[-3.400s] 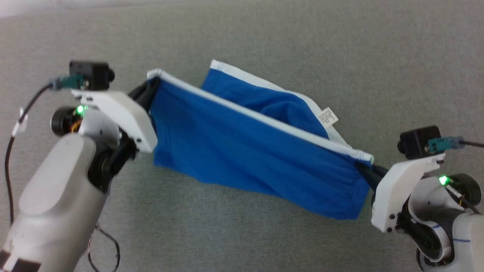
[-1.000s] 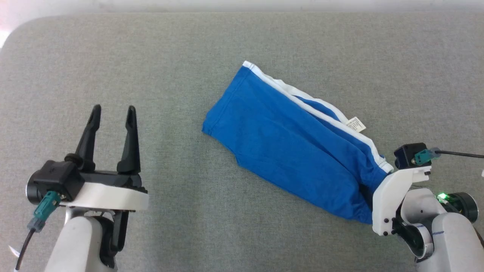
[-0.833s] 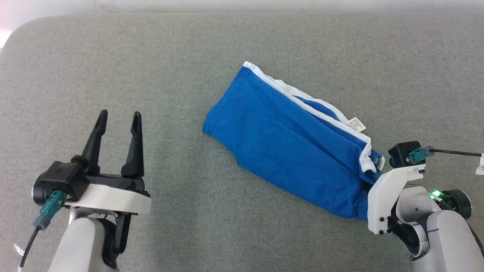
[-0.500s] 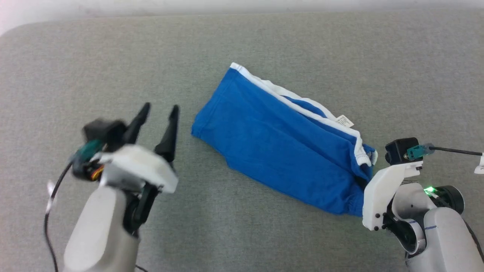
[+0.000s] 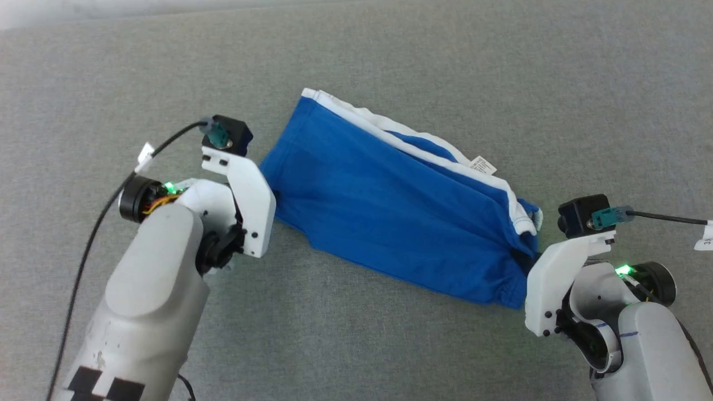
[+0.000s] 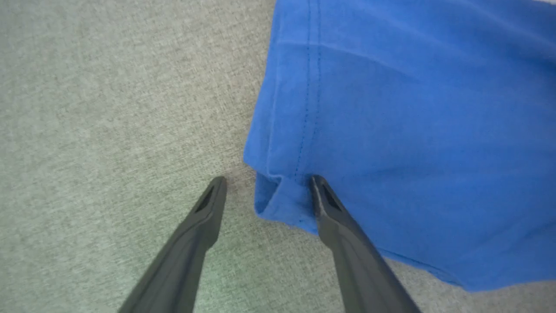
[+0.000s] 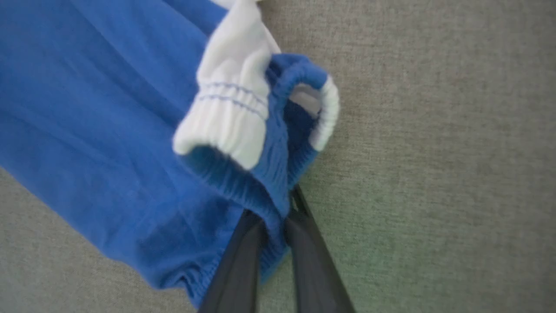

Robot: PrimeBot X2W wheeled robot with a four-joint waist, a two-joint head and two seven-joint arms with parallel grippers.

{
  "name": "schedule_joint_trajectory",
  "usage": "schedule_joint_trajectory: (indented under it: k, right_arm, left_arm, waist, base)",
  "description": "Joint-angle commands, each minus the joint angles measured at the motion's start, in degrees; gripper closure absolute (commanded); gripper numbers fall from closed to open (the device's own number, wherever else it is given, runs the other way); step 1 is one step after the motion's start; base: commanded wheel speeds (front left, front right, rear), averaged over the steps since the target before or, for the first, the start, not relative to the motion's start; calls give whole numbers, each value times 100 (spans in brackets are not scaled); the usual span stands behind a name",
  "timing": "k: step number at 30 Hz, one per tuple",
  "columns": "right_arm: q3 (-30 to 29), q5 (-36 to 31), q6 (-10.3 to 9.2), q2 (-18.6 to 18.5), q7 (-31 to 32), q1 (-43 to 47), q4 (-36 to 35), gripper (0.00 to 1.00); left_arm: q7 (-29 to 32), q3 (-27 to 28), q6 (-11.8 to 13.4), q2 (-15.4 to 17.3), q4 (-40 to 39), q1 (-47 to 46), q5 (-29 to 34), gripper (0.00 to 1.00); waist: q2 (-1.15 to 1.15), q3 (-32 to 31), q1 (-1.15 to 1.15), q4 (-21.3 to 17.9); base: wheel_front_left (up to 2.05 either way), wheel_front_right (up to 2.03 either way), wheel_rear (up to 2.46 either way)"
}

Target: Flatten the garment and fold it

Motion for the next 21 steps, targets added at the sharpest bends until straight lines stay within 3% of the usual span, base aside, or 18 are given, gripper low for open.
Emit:
schedule_joint_trajectory:
  k: [1, 4, 6, 7, 14, 21]
  right_arm:
    - [25, 31, -13, -9, -31, -50, -21, 100]
    - [45, 39, -13, -9, -45, -46, -39, 100]
    - [62, 40, -13, -9, -45, -55, -44, 100]
    - [70, 39, -13, -9, -44, -64, -41, 100]
    - [62, 45, -13, -9, -64, -88, -2, 100]
    - [167, 23, -13, -9, -25, -119, 77, 100]
  left_arm:
    - [150, -62, -24, 52, 101, -123, 34, 0]
    - [342, -149, -92, 60, 249, -173, 1, 0]
    - [445, -166, -146, 45, 340, -152, -98, 75]
    - [483, -172, -170, 43, 379, -126, -147, 100]
    - [315, -72, -265, 13, 433, 33, -483, 100]
    - [-271, 513, -143, 69, 296, 262, -970, 100]
  waist:
    - [0, 99, -1, -79]
    - [0, 145, -1, -105]
    - [0, 166, -1, -124]
    - [0, 169, -1, -132]
    - [0, 133, -1, -92]
    - [0, -22, -1, 4]
  base:
    - [0, 0, 0]
    - [0, 0, 0]
    - [0, 0, 0]
    - [0, 0, 0]
    - [0, 0, 0]
    - [0, 0, 0]
